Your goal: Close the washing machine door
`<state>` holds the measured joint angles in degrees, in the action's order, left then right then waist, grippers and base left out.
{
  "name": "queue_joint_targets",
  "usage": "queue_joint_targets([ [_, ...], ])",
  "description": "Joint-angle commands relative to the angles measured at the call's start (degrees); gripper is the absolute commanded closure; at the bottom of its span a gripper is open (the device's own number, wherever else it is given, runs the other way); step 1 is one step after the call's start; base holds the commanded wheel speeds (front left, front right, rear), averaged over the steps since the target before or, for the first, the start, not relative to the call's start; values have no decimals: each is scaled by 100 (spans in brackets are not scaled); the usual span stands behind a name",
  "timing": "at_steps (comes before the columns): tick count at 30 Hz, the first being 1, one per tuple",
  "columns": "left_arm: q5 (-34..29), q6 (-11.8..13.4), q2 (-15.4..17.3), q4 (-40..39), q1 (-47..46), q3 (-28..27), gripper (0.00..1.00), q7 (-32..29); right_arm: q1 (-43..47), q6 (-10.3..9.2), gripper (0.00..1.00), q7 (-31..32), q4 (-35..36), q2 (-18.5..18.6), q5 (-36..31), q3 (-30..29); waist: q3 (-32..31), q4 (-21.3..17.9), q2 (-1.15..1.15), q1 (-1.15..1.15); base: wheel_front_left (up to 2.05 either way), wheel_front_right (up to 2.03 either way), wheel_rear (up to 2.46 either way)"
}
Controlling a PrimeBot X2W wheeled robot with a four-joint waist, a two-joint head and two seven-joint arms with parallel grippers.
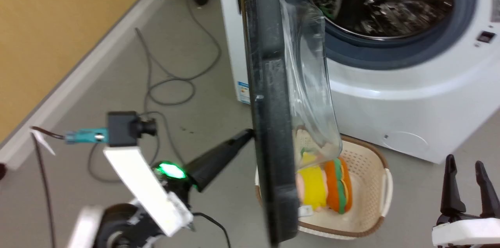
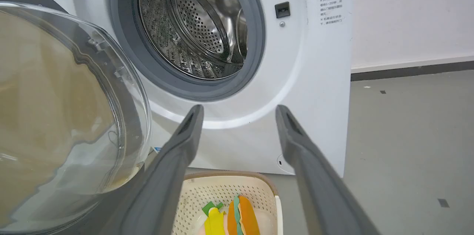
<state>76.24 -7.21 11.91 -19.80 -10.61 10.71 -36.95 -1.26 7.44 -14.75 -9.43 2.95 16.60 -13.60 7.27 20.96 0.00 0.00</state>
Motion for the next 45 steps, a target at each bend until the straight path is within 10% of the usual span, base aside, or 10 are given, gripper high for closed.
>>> queue_joint_targets([
  [1,-35,-27,-17,34,17,223,100,207,-94,5,0,-25,7,-7,-9,15,61,-228,0,0,0,0,0],
  [27,-4,-27,-123,2235,-1575,2599,100,3748,-328,5,0,-25,6,-7,17,100,383,-1979,0,0,0,0,0],
  [42,-194,-27,733,2712,-1779,3449,100,4878,-135,5,0,-25,-20,-7,218,208,50,-1968,0,0,0,0,0],
  [45,-641,-27,947,2941,-1763,3418,57,5097,-92,5,0,-25,-26,-7,226,185,-54,-1916,0,0,0,0,0],
])
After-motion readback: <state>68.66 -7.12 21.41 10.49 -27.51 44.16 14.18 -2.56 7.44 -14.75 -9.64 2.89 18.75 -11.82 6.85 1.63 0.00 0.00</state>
